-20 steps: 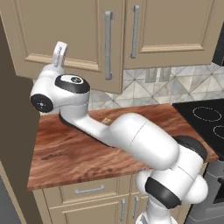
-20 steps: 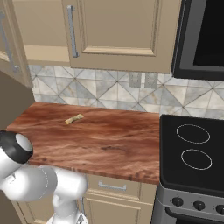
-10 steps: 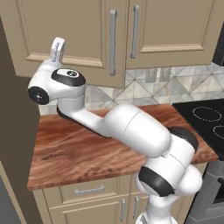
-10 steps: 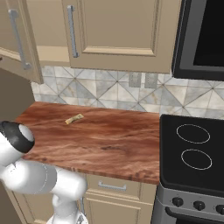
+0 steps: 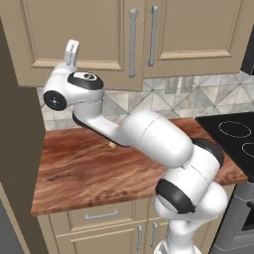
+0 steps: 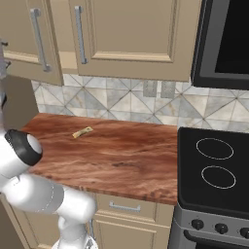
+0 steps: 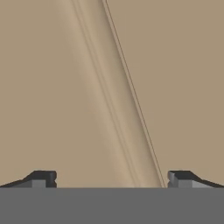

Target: Close all open cabinet doors.

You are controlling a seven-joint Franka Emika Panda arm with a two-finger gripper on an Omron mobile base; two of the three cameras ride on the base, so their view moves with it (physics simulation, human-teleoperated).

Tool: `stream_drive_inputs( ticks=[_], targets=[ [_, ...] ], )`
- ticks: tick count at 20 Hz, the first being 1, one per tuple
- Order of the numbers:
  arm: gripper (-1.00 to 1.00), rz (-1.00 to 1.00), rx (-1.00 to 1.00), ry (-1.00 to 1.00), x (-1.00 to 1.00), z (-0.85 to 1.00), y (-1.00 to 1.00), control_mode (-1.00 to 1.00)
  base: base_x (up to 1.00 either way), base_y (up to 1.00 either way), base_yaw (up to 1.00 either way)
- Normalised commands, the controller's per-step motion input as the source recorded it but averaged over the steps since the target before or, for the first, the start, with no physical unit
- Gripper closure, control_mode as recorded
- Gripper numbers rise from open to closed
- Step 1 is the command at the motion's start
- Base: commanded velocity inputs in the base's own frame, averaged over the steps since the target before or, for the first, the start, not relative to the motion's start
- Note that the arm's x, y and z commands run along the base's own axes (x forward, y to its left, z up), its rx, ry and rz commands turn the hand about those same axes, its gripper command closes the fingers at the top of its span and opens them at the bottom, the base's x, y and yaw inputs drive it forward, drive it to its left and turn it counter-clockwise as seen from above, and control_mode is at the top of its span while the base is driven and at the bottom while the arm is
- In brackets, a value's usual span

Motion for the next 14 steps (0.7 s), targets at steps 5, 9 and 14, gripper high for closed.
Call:
stream_drive_inputs(
  ticks=[5,9,14],
  targets=[
    [-1.0,0.01,0.0,0.03,0.61,0.0,-0.44,-1.0,0.0,0.0,0.0],
    [-1.0,0.0,0.0,0.05,0.62,0.0,-0.41,-1.0,0.0,0.0,0.0],
    [-1.0,0.0,0.0,0.09,0.73,0.0,-0.38,-1.0,0.0,0.0,0.0]
  ],
)
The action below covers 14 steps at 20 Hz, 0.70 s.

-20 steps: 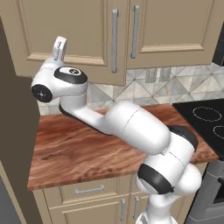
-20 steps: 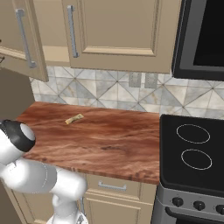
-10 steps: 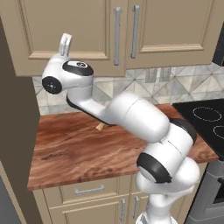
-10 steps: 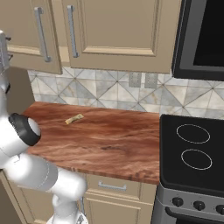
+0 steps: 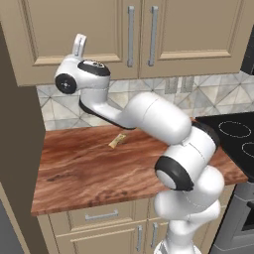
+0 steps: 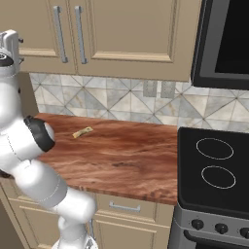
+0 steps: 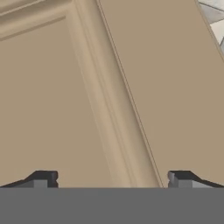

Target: Close all open cabinet doors.

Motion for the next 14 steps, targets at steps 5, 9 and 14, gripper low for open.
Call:
stream_drive_inputs(
  ticks=[5,9,14],
  targets=[
    [-1.0,0.0,0.0,0.11,0.63,-0.14,-0.26,-1.0,0.0,0.0,0.0],
    [-1.0,-0.01,0.0,0.07,0.01,-0.31,-0.09,-1.0,0.0,0.0,0.0],
    [-1.0,-0.08,0.01,0.01,-0.66,-0.36,-0.19,-1.0,0.0,0.0,0.0]
  ],
)
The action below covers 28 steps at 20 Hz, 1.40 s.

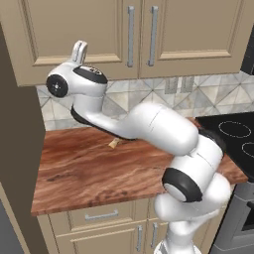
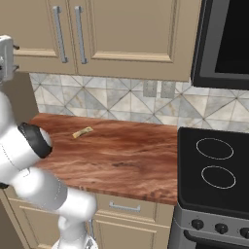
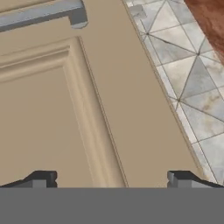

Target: Close all open cabinet doors.

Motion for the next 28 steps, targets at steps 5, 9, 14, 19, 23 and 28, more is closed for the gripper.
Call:
stream_drive_inputs(
  ticks=[5,9,14,19,23,28],
  targets=[
    [-1.0,-0.15,0.03,-0.03,-1.0,-0.35,-0.29,-1.0,0.0,0.0,0.0],
    [-1.0,-0.15,0.03,-0.1,-1.0,-0.22,-0.36,-1.0,0.0,0.0,0.0],
    [-1.0,-0.08,0.08,-0.05,-0.98,-0.1,-0.75,-1.0,0.0,0.0,0.0],
    [-1.0,-0.01,0.15,0.0,-0.8,-0.09,-1.0,-1.0,0.0,0.0,0.0],
    [-1.0,0.0,0.17,0.0,-0.74,-0.11,-1.0,-1.0,0.0,0.0,0.0],
    [-1.0,0.0,0.17,0.0,-0.64,-0.24,-1.0,-1.0,0.0,0.0,0.0]
  ],
)
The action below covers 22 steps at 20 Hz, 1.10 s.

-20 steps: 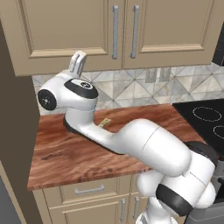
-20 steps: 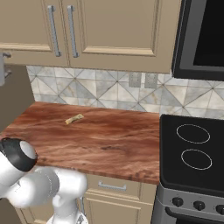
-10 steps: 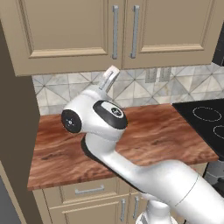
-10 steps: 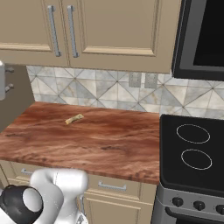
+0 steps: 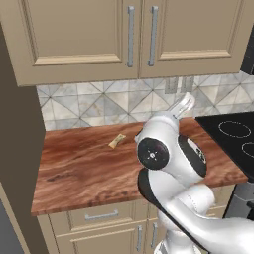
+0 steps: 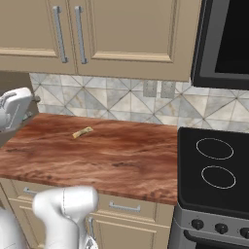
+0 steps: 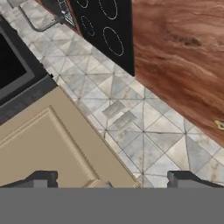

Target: Close all open cabinet doors.

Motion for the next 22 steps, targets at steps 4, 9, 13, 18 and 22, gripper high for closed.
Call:
stream_drive_inputs(
  ticks=[4,9,13,18,22],
  targets=[
    [-1.0,-0.01,0.03,0.0,-0.38,-0.49,-0.67,-1.0,0.0,0.0,0.0],
    [-1.0,0.0,-0.04,-0.01,-0.13,-0.35,-0.16,-1.0,0.0,0.0,0.0],
    [-1.0,0.0,0.0,-0.01,-0.01,-0.01,0.0,-1.0,0.0,0.0,0.0],
    [-1.0,0.0,0.0,-0.01,-0.02,0.0,0.0,-1.0,0.0,0.0,0.0],
    [-1.0,0.0,0.0,0.0,-0.03,-0.07,-0.01,-1.0,0.0,0.0,0.0]
  ],
)
